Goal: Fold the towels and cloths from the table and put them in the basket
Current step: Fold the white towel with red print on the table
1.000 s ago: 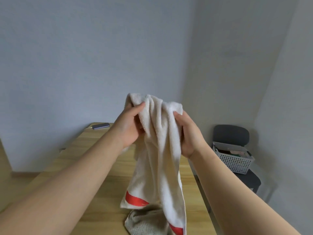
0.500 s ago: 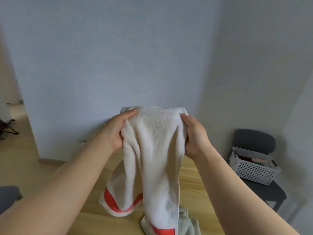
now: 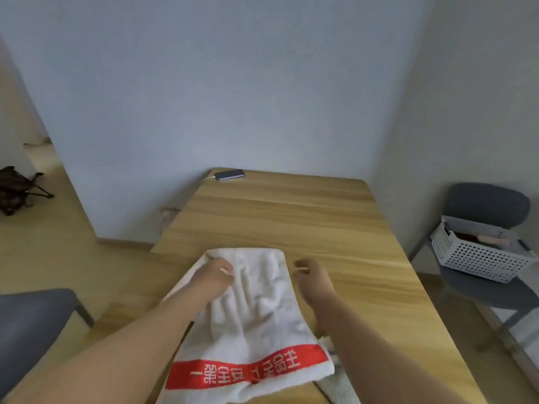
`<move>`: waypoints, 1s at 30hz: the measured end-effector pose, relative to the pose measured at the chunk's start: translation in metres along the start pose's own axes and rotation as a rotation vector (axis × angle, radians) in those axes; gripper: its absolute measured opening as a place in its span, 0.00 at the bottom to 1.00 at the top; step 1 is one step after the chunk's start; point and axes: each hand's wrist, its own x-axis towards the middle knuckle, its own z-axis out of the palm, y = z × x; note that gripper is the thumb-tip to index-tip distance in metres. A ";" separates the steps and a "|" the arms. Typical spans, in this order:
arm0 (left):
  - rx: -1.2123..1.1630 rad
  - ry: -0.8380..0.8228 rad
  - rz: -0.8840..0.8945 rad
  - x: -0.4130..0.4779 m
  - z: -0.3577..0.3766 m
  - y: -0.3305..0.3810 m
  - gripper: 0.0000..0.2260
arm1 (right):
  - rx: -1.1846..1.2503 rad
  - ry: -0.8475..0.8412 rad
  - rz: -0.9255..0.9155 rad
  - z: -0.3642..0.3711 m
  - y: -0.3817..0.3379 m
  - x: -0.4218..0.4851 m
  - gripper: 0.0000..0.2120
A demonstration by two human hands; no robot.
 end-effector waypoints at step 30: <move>0.775 -0.391 0.445 -0.136 0.153 -0.106 0.25 | -0.791 -0.062 0.158 0.005 0.200 -0.145 0.19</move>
